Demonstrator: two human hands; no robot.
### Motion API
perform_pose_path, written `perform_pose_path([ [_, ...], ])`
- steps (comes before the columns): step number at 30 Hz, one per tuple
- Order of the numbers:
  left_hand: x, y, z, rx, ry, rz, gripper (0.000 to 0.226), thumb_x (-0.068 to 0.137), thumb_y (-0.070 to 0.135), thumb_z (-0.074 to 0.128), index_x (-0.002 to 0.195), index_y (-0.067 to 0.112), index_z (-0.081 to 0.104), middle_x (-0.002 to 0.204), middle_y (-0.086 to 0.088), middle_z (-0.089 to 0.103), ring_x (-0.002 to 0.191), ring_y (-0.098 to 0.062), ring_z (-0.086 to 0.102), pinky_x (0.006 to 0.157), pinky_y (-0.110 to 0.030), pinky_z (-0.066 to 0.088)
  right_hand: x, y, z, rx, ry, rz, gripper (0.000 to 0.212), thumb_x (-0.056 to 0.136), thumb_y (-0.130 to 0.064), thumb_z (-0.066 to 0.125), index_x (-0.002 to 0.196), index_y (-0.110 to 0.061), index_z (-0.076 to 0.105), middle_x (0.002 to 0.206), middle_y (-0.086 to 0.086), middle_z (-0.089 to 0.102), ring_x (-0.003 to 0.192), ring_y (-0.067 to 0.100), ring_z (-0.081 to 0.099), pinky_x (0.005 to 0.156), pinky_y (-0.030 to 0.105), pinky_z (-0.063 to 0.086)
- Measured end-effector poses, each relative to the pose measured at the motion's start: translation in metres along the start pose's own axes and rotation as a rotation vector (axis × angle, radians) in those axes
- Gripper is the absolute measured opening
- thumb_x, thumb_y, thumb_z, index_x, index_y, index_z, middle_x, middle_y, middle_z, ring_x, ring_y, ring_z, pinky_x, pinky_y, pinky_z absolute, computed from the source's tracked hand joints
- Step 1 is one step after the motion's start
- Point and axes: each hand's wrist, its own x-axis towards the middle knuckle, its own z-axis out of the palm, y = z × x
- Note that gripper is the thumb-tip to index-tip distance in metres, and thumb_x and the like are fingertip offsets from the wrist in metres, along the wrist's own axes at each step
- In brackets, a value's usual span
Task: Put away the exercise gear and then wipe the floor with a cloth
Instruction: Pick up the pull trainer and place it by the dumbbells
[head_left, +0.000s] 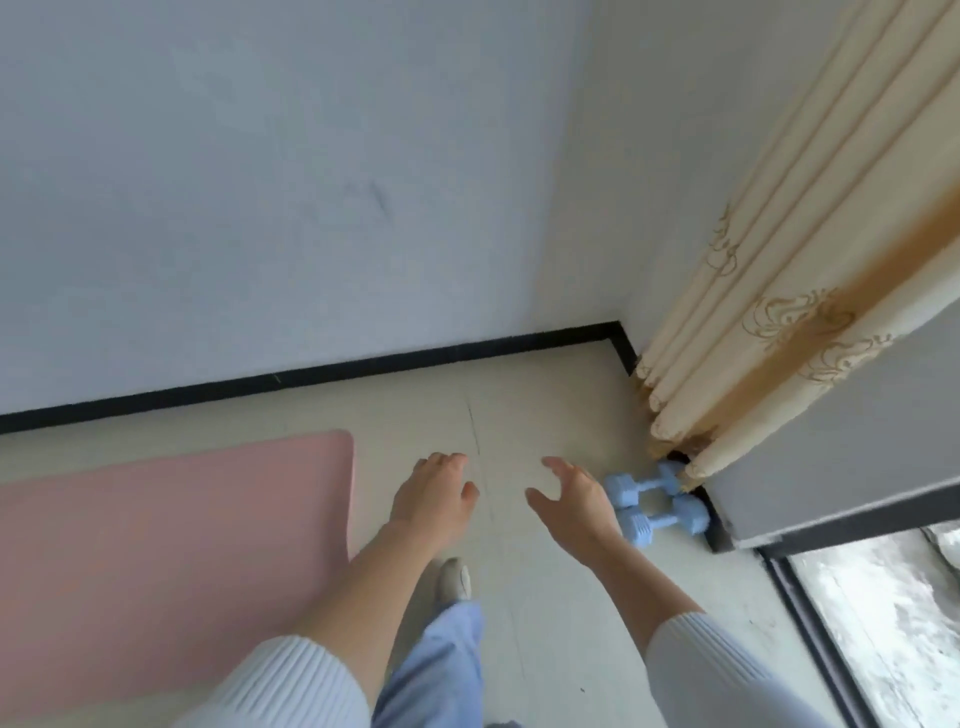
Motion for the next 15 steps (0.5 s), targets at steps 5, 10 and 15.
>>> perform_pose_path([
  [5, -0.092, -0.074, -0.051, -0.050, 0.129, -0.146, 0.045, 0.096, 0.027, 0.041, 0.140, 0.015, 0.041, 0.138, -0.004, 0.048, 0.127, -0.023, 0.041, 0.097, -0.039, 0.044, -0.064, -0.089, 0.039, -0.149, -0.102, -0.230, 0.055, 0.089, -0.038, 0.055, 0.140, -0.024, 0.041, 0.138, -0.002, 0.048, 0.128, 0.017, 0.043, 0.100, 0.031, 0.039],
  [10, -0.182, -0.169, -0.088, -0.094, 0.248, -0.280, 0.047, 0.097, 0.028, 0.044, 0.142, 0.015, 0.037, 0.138, -0.005, 0.047, 0.125, -0.023, 0.043, 0.097, -0.036, 0.043, -0.119, -0.187, 0.109, -0.279, -0.192, -0.438, 0.055, 0.091, -0.038, 0.053, 0.142, -0.024, 0.039, 0.140, -0.002, 0.046, 0.128, 0.018, 0.041, 0.103, 0.034, 0.038],
  [15, -0.281, -0.307, -0.110, -0.131, 0.272, -0.472, 0.052, 0.096, 0.031, 0.040, 0.145, 0.015, 0.031, 0.142, -0.008, 0.041, 0.130, -0.025, 0.036, 0.101, -0.039, 0.039, -0.186, -0.293, 0.214, -0.431, -0.293, -0.591, 0.059, 0.090, -0.040, 0.053, 0.145, -0.025, 0.034, 0.142, -0.001, 0.043, 0.129, 0.021, 0.041, 0.105, 0.038, 0.039],
])
